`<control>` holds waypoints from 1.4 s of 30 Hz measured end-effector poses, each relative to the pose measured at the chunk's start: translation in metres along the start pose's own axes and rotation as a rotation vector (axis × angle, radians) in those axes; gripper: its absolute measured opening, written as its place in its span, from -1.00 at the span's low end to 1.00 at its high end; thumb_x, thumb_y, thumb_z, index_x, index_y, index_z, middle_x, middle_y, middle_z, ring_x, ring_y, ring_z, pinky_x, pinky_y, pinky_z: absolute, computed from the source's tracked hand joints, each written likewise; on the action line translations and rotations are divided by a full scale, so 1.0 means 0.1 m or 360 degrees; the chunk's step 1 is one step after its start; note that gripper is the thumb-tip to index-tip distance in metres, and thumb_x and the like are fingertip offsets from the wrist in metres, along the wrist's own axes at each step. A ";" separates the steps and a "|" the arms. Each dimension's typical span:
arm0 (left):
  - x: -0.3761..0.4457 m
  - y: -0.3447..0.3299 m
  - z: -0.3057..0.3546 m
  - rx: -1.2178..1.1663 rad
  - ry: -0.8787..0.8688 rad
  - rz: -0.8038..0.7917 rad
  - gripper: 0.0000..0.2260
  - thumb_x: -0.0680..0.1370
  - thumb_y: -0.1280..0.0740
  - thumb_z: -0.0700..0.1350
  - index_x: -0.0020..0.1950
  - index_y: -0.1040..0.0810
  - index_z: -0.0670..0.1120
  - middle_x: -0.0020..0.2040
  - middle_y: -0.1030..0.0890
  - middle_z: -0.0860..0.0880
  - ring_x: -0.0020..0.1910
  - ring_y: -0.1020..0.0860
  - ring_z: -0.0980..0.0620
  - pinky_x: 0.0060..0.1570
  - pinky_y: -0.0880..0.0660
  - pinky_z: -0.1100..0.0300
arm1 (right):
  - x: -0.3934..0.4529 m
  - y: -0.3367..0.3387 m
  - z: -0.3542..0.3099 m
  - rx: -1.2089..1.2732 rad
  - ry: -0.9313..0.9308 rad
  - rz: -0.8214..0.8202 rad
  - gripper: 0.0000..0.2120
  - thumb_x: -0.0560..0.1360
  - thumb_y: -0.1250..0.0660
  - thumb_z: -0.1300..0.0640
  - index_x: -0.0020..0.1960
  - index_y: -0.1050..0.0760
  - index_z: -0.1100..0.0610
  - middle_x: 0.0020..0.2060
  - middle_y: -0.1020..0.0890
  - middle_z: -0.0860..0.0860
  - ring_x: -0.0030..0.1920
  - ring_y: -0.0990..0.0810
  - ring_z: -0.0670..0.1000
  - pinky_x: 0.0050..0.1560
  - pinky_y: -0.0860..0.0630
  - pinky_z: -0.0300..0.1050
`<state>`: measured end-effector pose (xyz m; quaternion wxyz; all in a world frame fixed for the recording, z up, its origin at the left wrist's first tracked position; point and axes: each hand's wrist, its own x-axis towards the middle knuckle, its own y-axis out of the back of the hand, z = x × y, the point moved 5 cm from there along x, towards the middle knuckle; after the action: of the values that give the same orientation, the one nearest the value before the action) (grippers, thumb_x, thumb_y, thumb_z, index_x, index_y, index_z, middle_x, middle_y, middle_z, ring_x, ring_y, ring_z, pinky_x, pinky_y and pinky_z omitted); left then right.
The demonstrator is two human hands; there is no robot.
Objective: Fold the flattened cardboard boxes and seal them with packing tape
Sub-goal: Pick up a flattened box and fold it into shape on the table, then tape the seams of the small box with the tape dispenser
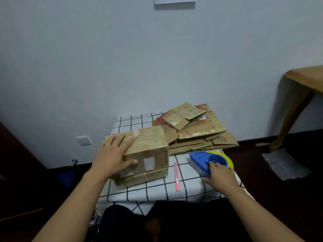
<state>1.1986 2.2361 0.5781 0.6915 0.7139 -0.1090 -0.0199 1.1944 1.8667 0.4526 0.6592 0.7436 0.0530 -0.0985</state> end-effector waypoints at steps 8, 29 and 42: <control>0.05 -0.17 -0.11 0.0032 -0.0046 -0.0176 -0.10 0.26 0.06 0.57 0.57 0.08 0.29 0.60 -0.03 0.11 0.55 -0.01 -0.02 0.50 -0.06 -0.20 | 0.06 -0.07 0.07 0.0046 -0.0042 0.0197 -0.59 0.55 -0.29 -0.15 0.30 -0.37 0.02 0.20 -0.54 -0.07 0.27 -0.47 -0.03 0.44 -0.17 0.05; -0.07 -0.10 0.01 -0.0339 0.0042 -0.0095 -0.21 0.45 0.17 0.45 0.60 -0.06 0.11 0.59 -0.13 0.04 0.54 -0.09 -0.01 0.49 -0.03 0.05 | -0.44 1.79 -1.04 0.1552 0.0768 0.0257 -0.65 0.50 -0.46 0.07 0.26 -0.50 -0.05 0.05 -0.64 -0.08 0.00 -0.64 -0.10 0.03 -0.56 -0.22; -0.21 0.00 -0.06 -0.0816 0.0175 0.0779 -0.27 0.44 -0.37 0.20 0.49 -0.21 -0.06 0.37 -0.34 -0.05 0.33 -0.35 -0.05 0.31 -0.39 -0.02 | -0.01 1.91 -2.00 0.1778 0.0725 -0.0213 -0.73 0.43 -0.51 0.03 0.11 -0.60 0.01 0.03 -0.68 0.09 0.00 -0.69 0.11 0.10 -0.62 0.10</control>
<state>1.1795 2.2457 0.5756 0.8372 0.4699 -0.2307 0.1580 1.2489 2.0413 0.6609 0.1334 0.9746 0.1797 0.0090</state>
